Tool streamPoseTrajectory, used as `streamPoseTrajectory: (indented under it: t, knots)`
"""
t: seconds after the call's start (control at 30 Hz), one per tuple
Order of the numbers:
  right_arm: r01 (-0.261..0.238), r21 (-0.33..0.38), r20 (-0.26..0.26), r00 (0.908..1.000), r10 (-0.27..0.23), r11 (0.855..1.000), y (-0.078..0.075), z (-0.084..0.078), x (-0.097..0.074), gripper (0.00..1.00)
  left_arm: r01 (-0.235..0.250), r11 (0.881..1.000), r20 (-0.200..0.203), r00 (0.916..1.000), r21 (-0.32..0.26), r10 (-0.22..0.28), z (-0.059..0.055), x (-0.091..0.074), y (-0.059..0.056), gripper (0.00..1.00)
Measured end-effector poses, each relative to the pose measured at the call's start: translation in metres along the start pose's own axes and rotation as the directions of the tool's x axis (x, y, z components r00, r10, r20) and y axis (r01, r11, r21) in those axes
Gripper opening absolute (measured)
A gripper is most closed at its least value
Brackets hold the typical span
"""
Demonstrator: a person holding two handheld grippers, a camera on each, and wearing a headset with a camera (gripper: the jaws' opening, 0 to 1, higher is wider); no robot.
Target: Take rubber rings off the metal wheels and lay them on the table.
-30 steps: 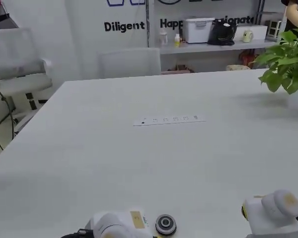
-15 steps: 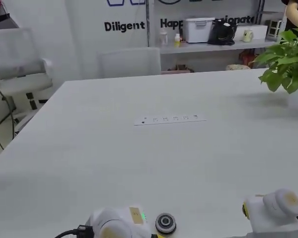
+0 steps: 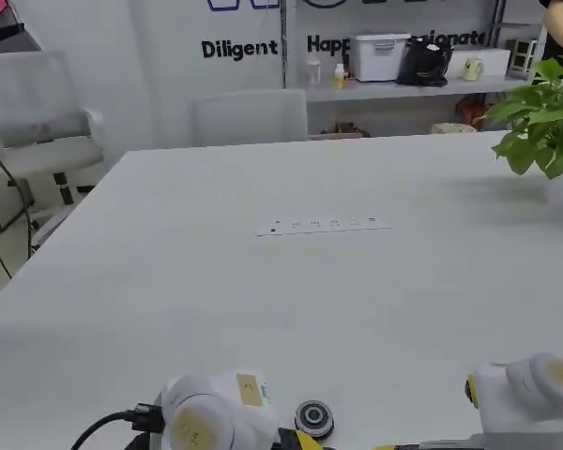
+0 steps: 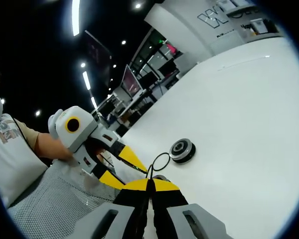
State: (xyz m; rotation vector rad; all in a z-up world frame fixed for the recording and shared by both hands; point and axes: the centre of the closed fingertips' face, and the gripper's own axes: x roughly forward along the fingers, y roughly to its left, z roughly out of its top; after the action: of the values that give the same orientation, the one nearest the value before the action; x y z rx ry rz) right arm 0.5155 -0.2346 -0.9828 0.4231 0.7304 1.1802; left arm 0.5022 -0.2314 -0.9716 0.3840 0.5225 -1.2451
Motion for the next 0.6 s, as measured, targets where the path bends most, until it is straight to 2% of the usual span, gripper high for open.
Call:
streamPoseTrajectory:
  t: [0.1,0.3,0.47,0.6]
  knots:
    - [-0.006,-0.005,0.001,1.0,0.006,1.0,0.002,0.003,0.0,0.0,-0.007,1.0,0.035,0.9994,-0.024,0.008,0.009,-0.01,0.001,0.22]
    - [-0.023,-0.022,0.003,0.9997,0.023,0.999,0.009,0.014,0.001,0.0,-0.037,0.997,0.072,0.9966,-0.064,0.041,0.015,-0.036,0.009,0.28]
    - [-0.039,-0.052,-0.02,0.9991,0.038,0.998,0.013,0.022,0.006,0.0,-0.067,0.993,0.094,0.9926,-0.098,0.077,0.014,-0.058,0.015,0.35]
    - [-0.051,-0.066,-0.037,0.9981,0.049,0.997,0.016,0.026,0.012,0.0,-0.102,0.987,0.095,0.9889,-0.126,0.115,0.009,-0.075,0.024,0.38]
